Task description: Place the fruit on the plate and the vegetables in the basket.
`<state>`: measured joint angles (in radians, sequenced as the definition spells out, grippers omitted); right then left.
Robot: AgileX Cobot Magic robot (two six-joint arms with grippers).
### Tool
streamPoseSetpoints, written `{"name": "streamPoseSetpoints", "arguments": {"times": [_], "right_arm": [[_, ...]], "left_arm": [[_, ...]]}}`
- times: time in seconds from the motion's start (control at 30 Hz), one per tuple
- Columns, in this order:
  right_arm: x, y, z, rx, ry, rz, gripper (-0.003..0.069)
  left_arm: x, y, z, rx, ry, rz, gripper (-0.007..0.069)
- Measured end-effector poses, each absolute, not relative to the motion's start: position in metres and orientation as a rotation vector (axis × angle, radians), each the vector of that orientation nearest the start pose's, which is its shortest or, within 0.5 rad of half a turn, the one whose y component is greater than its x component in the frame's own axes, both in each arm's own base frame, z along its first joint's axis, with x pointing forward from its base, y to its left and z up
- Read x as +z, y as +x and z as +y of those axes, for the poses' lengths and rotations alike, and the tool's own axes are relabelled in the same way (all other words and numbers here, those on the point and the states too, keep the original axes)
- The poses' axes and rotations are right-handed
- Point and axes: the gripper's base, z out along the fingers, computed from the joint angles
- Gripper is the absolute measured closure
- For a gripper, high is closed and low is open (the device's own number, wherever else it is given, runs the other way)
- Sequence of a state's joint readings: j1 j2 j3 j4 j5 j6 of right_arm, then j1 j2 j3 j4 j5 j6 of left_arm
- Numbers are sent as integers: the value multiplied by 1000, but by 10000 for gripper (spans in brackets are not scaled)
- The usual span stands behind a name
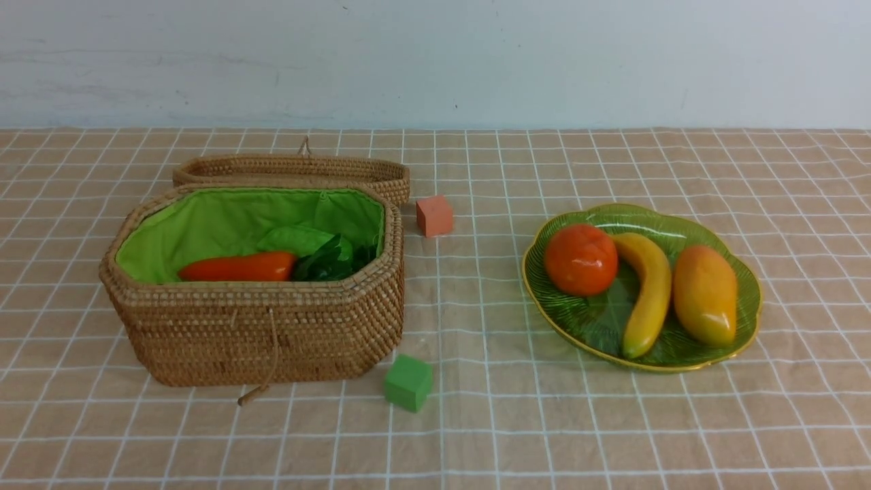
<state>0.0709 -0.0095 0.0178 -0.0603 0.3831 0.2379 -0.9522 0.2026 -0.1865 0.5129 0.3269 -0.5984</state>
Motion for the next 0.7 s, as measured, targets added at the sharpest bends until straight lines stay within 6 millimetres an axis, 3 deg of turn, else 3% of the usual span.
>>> {"name": "streamPoseSetpoints", "arguments": {"times": [0.27,0.57,0.7], "right_arm": [[173,52,2,153,120,1873,652],[173,52,2,153,120,1873,645],[173,52,2,156,122,1873,643]], "left_arm": [[239,52,-45,-593,592,1710,638],[239,54,-19,-324,211,1624,638],[221,51,-9,-204,61,1599,638]]}}
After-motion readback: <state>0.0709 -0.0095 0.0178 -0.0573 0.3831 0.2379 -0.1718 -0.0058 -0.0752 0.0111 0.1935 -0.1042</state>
